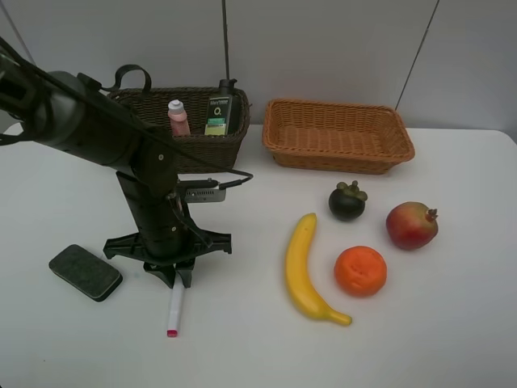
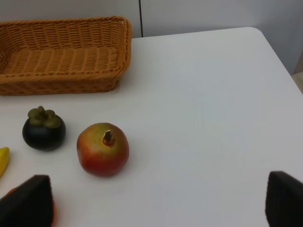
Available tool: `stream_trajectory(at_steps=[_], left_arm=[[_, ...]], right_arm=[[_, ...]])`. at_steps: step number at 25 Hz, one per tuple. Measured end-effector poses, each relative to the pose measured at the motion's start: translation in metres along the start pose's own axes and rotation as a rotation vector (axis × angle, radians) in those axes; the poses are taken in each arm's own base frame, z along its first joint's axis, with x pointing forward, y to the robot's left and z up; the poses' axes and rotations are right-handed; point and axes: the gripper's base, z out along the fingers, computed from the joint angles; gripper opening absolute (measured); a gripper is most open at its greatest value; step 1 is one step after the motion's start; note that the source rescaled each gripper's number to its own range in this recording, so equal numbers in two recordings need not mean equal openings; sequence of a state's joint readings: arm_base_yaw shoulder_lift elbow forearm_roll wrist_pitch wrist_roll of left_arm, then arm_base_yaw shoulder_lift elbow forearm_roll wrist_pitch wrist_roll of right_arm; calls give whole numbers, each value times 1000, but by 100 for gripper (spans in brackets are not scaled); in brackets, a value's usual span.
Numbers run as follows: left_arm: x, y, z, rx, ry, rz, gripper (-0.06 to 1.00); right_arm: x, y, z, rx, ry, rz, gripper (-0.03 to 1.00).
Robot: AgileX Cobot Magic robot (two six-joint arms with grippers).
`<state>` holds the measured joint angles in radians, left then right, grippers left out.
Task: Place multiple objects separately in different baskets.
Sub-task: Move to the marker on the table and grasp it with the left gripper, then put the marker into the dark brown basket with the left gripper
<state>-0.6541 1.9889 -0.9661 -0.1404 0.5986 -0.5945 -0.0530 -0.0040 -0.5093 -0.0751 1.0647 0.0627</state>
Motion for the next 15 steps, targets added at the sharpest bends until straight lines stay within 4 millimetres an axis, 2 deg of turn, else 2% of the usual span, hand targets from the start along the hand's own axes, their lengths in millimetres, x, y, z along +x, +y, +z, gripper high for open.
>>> stream_trajectory(at_steps=[4,7,11,13,15], left_arm=[[-4,-6,-8,3,22,15,0],[-12,-21,-26,37,60,55,0],[-33,-52,-78,143,18,145,0],[-49,-66,-110,195,-54,194,0],[-67,-70,-139,223,-140,215,0]], right_arm=[[0,0,0,0,0,0,99],[0,0,0,0,0,0,99],[0,0,0,0,0,0,99],[0,0,0,0,0,0,99],[0,0,0,0,0,0,99]])
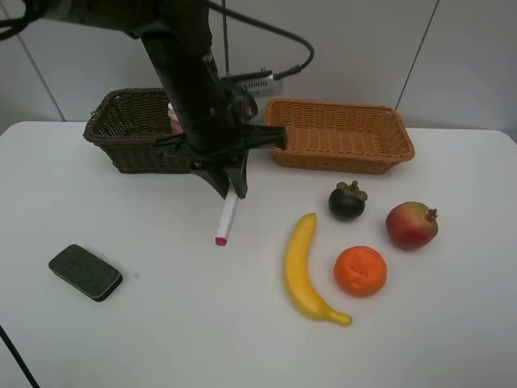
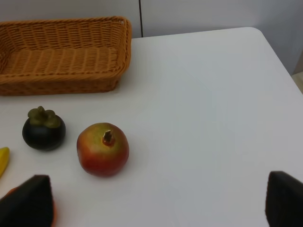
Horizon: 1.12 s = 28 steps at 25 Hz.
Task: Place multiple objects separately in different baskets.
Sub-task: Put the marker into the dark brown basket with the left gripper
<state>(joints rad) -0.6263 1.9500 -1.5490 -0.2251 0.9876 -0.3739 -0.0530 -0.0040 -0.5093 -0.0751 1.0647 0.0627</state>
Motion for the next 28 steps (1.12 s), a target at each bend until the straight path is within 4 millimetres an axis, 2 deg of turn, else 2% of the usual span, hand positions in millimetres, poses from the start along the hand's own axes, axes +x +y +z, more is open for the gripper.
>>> stream_trajectory(at_steps=[2,4,6,8,11,12,15,20,22,23,24,27,28], left_arm=[[-24,3,-27,3,-101,13,0],[-46,20,-52,-25,-188,-5,0],[-65,43,-75,-54,-271,-42,0],[-80,76,-91,-92,-327,-104,0],[-92,127,-105,-140,-376,-206,0],[-96,143,-108,-155,-390,-236,0],[-105,174,-105,-187,-426,-249,0],[-117,199,-86,-231,-451,-218,0],[-121,204,-80,-249,-465,-202,4],[-122,205,-78,-258,-473,-192,12],[-123,206,-77,-262,-473,-185,25],[-123,207,-74,-269,-461,-167,75],[-122,207,-74,-272,-451,-167,86]], right_arm=[[0,0,0,0,0,0,99],[0,0,0,0,0,0,99],[0,0,0,0,0,0,99],[0,0,0,0,0,0,99],[0,0,0,0,0,0,99],[0,0,0,0,0,0,99],[0,0,0,0,0,0,99],[0,0,0,0,0,0,99],[0,0,0,0,0,0,99],[0,0,0,0,0,0,99],[0,0,0,0,0,0,99],[0,0,0,0,0,0,99],[0,0,0,0,0,0,99]])
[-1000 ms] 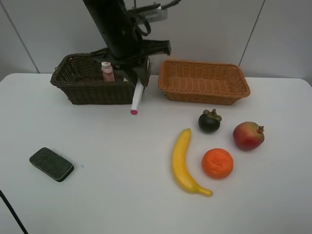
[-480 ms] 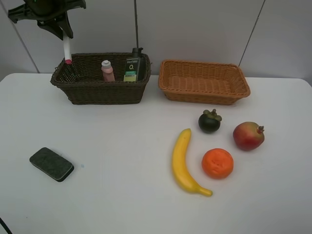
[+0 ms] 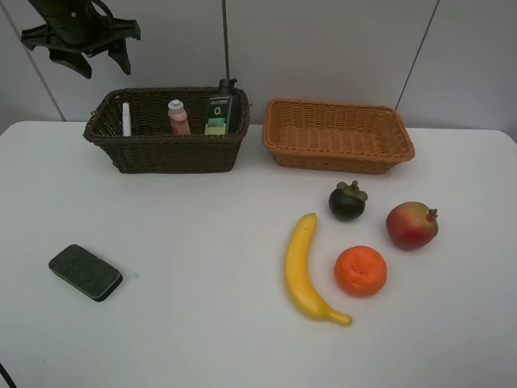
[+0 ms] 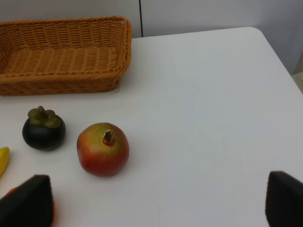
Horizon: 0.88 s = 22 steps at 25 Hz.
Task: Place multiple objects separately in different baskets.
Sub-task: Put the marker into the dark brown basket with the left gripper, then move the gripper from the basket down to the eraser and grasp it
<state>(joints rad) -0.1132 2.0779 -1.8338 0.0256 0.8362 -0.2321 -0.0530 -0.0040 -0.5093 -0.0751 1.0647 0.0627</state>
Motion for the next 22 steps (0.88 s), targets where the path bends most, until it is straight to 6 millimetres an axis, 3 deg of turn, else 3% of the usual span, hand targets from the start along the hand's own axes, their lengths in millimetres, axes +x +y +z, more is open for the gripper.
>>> stream_trajectory(at_steps=[3,10,14,18,22], left_arm=[[4,2,0,-25,45,12,98],[11,2,-22,-44,254,-11,100],[10,-3,-36,3,253,-35,100],[12,-5,-68,52,220,-17,100],[39,-5,-104,123,242,45,100]], right_arm=[[0,0,0,0,0,0,99],[0,0,0,0,0,0,99],[0,0,0,0,0,0,99],[0,0,0,0,0,0,99],[0,0,0,0,0,0,99]])
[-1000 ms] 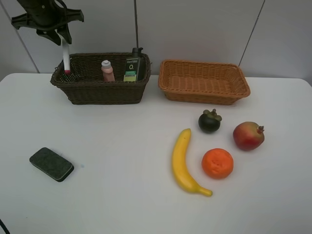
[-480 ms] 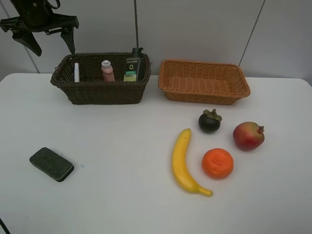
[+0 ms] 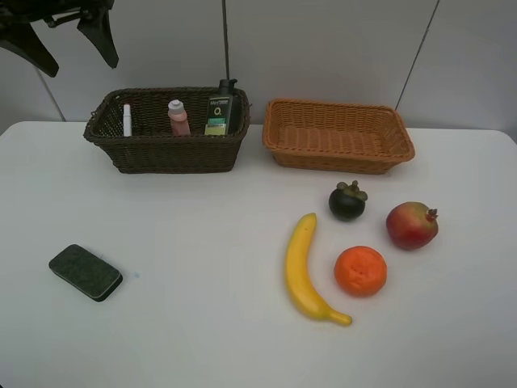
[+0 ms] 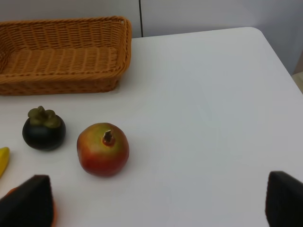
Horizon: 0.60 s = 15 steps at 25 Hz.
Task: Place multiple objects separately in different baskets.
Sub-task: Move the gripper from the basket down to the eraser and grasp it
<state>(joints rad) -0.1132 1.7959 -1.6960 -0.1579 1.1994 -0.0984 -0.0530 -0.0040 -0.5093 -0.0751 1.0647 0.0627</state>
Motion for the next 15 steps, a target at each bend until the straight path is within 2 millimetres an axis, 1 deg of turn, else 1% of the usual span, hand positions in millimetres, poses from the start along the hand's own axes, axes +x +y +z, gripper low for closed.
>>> stream_trajectory(at_steps=[2,4,6,9,13,15], left_arm=[[27,0,-8,31,37,-11,100],[53,1,-12,43,78,-45,100],[81,6,-12,28,125,-121,100],[116,14,-7,-22,190,-266,100],[154,25,6,-90,278,-373,100],[169,29,15,-123,327,-418,100]], right_arm=[[0,0,0,0,0,0,99],[0,0,0,0,0,0,99],[0,0,0,0,0,0,99],[0,0,0,0,0,0,99],[0,0,0,0,0,0,99],[0,0,0,0,0,0,99]])
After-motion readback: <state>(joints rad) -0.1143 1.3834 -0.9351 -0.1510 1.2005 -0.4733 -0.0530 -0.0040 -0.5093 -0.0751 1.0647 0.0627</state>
